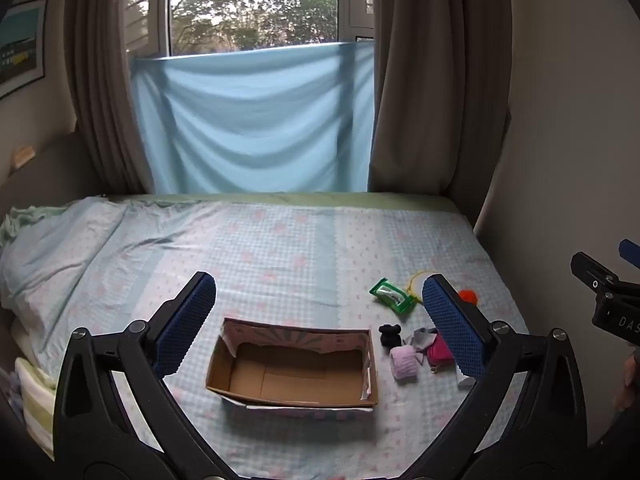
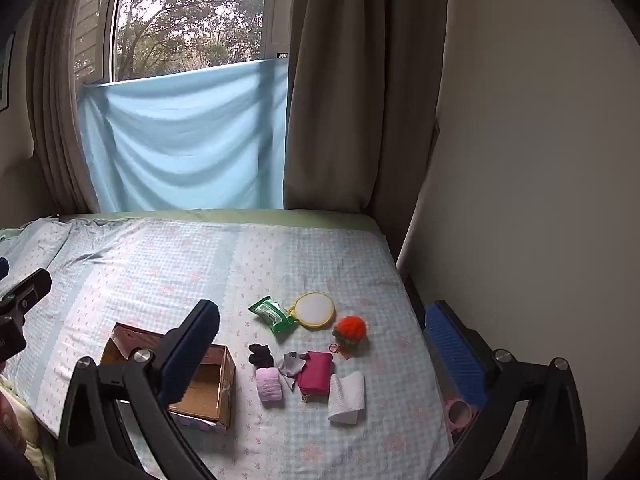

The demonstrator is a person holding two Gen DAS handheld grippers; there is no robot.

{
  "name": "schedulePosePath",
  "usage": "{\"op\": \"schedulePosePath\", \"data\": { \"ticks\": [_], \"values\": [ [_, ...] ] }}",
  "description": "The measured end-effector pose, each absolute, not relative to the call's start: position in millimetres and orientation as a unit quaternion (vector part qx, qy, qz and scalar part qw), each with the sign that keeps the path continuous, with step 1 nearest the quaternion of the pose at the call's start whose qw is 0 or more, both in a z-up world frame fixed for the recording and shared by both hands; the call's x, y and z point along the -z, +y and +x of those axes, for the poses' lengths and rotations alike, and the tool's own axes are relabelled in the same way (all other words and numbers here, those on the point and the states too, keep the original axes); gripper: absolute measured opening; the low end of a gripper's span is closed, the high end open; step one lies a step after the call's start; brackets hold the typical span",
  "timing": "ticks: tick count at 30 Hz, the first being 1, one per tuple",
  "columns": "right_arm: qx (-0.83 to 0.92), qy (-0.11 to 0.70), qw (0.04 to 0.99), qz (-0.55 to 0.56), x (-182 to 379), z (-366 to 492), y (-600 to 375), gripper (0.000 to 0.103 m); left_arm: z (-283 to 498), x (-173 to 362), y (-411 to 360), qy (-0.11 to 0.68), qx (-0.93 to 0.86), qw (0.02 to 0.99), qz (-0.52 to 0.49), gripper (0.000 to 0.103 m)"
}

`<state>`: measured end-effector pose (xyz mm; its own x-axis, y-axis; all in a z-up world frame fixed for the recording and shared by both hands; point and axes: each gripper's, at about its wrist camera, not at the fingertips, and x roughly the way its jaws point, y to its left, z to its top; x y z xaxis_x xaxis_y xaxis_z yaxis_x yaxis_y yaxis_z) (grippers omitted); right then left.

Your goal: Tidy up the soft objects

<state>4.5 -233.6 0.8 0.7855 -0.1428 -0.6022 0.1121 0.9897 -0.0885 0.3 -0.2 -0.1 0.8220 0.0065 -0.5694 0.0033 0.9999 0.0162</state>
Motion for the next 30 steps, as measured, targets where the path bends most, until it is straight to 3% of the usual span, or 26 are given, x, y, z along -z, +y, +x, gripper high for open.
{"op": "schedulePosePath", "data": {
  "ticks": [8,30],
  "values": [
    [0.056,0.312,0.948,-0.004,0.3,4.2,-236.5,0.103,-5.8,-4.2,-27.9,0.28,0.013,0.959,0.044,0.103],
    [0.059,0.315,0.947,-0.006,-1.2,1.4,-239.4,0.103,-5.7,2.9,-28.8,0.295,0.028,0.955,0.013,0.103]
  ]
}}
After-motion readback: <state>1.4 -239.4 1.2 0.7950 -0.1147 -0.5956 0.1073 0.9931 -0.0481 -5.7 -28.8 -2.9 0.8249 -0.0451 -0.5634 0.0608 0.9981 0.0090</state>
